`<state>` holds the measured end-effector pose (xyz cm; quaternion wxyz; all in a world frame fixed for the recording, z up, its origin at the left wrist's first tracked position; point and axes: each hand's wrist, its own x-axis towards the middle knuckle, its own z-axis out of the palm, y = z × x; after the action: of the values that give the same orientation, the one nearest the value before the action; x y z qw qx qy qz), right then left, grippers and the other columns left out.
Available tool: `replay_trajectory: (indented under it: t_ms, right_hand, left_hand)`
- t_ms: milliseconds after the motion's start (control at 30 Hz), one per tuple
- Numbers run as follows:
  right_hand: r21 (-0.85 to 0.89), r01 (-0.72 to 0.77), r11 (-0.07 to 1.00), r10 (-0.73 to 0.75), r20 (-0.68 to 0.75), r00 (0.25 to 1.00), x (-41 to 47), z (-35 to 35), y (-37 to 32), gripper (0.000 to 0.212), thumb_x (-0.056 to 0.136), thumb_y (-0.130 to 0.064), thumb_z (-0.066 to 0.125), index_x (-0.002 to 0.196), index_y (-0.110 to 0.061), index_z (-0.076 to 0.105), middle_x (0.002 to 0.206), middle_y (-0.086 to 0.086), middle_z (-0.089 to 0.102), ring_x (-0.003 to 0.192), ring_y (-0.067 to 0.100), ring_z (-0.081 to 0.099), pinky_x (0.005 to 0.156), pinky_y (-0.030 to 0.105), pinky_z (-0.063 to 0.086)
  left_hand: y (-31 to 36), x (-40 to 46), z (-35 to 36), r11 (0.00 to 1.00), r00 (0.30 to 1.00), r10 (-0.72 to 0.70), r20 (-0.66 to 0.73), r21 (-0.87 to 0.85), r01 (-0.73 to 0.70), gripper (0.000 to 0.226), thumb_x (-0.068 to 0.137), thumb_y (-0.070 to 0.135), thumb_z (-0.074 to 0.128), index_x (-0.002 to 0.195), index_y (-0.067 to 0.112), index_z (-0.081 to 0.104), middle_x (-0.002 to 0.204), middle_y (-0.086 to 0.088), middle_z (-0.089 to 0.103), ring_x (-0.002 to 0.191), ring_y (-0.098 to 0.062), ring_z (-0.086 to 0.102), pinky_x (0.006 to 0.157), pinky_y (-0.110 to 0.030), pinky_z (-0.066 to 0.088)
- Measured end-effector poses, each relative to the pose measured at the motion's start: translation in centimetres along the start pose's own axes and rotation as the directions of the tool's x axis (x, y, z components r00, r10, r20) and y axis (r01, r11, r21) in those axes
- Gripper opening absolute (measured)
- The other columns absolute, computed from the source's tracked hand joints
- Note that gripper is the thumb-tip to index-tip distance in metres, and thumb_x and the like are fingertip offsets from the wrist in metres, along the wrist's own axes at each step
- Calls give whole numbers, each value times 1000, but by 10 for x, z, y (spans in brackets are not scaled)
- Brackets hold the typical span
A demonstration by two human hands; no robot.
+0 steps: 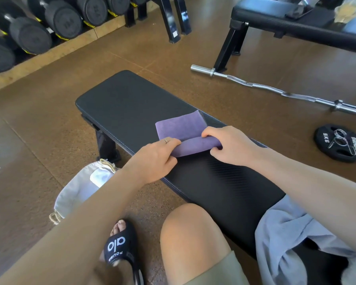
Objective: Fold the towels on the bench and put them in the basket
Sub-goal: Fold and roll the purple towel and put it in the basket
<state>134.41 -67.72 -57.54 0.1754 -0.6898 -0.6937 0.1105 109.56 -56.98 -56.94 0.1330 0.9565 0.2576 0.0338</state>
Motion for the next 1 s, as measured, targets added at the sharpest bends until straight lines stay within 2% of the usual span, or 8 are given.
replay_trajectory:
  t_ms: [100, 200, 267, 367, 533, 633, 767, 1000]
  right_hand:
    - [134, -52, 990, 48, 29, 998, -2, -1, -1, 30, 82, -13, 59, 106, -30, 60, 85, -12, 68, 74, 10, 62, 69, 35, 53]
    - [214, -104, 971, 94, 56, 994, 0, -5, -2, 28, 83, -11, 60, 103, -30, 57, 88, -13, 66, 79, 9, 63, 71, 34, 54]
    - [251, -155, 956, 139, 80, 987, 3, -9, -4, 30, 83, -11, 61, 105, -30, 56, 92, -12, 67, 82, 8, 63, 70, 29, 51]
    - [307, -240, 921, 212, 120, 970, 9, -13, -4, 33, 84, -17, 70, 113, -29, 58, 98, -10, 67, 83, 7, 61, 70, 22, 46]
    - [358, -326, 875, 301, 124, 945, 20, -15, -2, 21, 88, -40, 69, 104, -35, 57, 94, -12, 67, 87, 9, 62, 71, 27, 47]
    - [374, -399, 837, 375, 139, 916, 30, -14, -2, 28, 94, -49, 62, 110, -29, 53, 92, -8, 65, 85, 8, 59, 69, 27, 43]
    - [352, -454, 819, 447, 105, 888, 41, -9, -2, 28, 99, -50, 52, 112, -24, 52, 91, -10, 60, 83, 3, 55, 64, 24, 37]
    - [338, -515, 788, 528, 59, 847, 44, 1, -10, 29, 100, -46, 52, 107, -18, 55, 89, -8, 60, 79, 6, 54, 62, 23, 37]
  left_hand:
    - [-2, -3, -2, 987, 999, -38, -28, -159, 33, 37, 90, 23, 46, 126, 24, 52, 118, 6, 60, 94, -21, 61, 86, -40, 51]
    - [-3, -4, -5, 921, 984, -175, -24, -358, 155, 26, 95, 17, 53, 120, 25, 51, 104, 0, 65, 84, -19, 63, 82, -36, 53]
    - [-6, -6, -5, 869, 971, -234, -45, -459, 188, 19, 99, 20, 54, 117, 27, 52, 100, 0, 67, 87, -15, 64, 82, -34, 54]
    - [-9, -7, -2, 801, 954, -294, -60, -559, 212, 16, 103, 30, 51, 118, 27, 54, 108, 4, 67, 98, -8, 64, 85, -26, 52]
    - [-11, -1, 4, 773, 918, -386, -90, -575, 269, 19, 106, 31, 44, 119, 26, 56, 111, 2, 65, 101, -14, 62, 78, -19, 48]
    - [-12, 6, 6, 713, 875, -475, -88, -622, 325, 19, 105, 33, 44, 112, 24, 59, 107, 1, 66, 99, -17, 62, 84, -31, 54]
    - [-12, 14, 6, 675, 836, -542, -82, -635, 375, 23, 104, 35, 43, 111, 21, 60, 107, -3, 67, 97, -20, 63, 86, -37, 55]
    - [-12, 27, 9, 659, 791, -606, -77, -605, 446, 24, 106, 36, 43, 118, 19, 55, 111, -5, 65, 94, -21, 64, 67, -22, 45]
